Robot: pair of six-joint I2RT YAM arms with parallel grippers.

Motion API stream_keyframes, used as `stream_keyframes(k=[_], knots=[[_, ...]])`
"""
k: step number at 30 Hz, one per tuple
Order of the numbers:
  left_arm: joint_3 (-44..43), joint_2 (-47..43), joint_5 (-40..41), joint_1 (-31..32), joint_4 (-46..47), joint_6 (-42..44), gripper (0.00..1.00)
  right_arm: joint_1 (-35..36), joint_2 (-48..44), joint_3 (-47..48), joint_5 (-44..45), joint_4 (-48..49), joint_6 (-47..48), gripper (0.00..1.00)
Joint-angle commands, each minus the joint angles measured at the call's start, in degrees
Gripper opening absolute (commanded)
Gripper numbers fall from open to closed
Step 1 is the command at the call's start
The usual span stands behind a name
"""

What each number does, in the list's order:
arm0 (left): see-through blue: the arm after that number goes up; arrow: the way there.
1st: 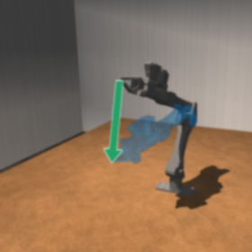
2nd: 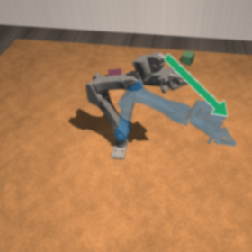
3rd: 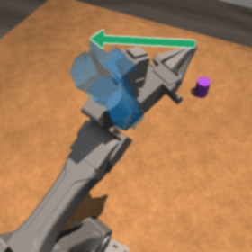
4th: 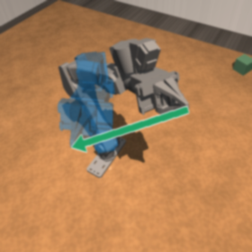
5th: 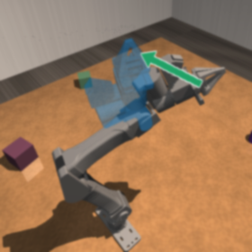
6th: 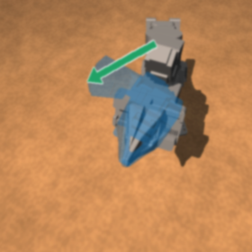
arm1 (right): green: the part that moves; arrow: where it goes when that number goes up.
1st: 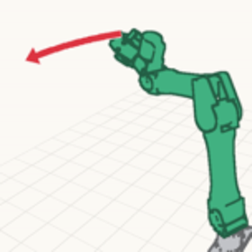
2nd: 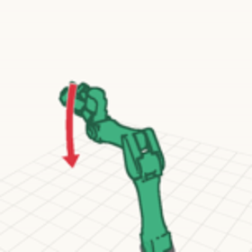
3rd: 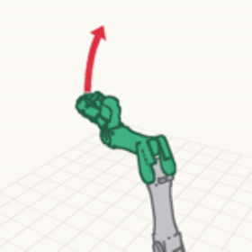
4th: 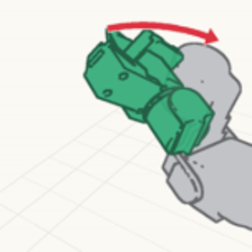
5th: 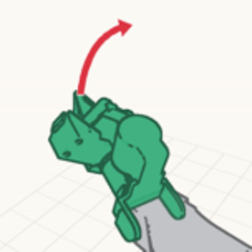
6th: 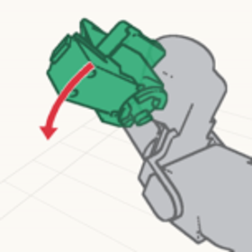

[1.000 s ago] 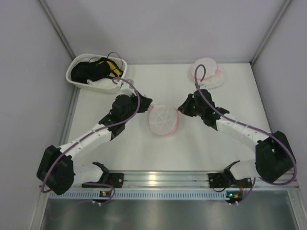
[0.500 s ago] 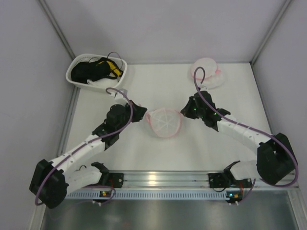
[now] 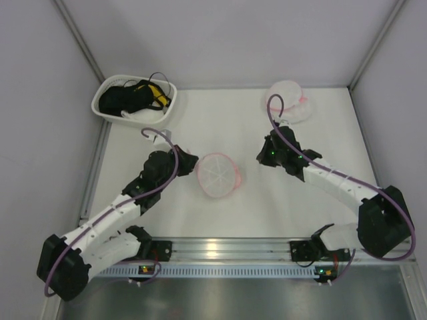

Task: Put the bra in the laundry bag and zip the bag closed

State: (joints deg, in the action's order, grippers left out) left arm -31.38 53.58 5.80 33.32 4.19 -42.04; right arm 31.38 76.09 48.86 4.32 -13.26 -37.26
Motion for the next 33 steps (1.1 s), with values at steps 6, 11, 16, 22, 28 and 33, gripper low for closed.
stream_keyframes(k=[6, 11, 16, 22, 28, 33], knots=[[-5.53, 3.54, -5.53, -0.27, -0.41, 6.17, 0.32, -0.44, 0.37, 4.40, -2.28, 0.42, 3.07, 0.00], [-10.09, 6.79, -8.09, -0.36, -3.81, 11.26, 0.41, -0.44, 1.60, 3.70, -7.38, 4.98, 2.10, 0.00], [-17.12, 10.04, -14.57, -0.27, -9.71, 20.40, 0.90, -0.53, 2.39, 2.56, -7.83, 6.23, 1.75, 0.00], [-28.03, 23.13, -29.68, -0.27, -18.93, 32.98, 0.92, -2.10, 2.13, 0.19, -9.50, 5.52, -2.46, 0.00], [-33.22, 33.42, -31.03, -0.27, -22.38, 38.34, 0.93, -7.46, -4.54, -3.86, -8.71, 3.59, -2.30, 0.01], [-36.03, 37.99, -34.88, 0.07, -23.43, 40.20, 0.89, -9.05, -6.75, -4.74, -8.80, 2.80, -1.59, 0.04]])
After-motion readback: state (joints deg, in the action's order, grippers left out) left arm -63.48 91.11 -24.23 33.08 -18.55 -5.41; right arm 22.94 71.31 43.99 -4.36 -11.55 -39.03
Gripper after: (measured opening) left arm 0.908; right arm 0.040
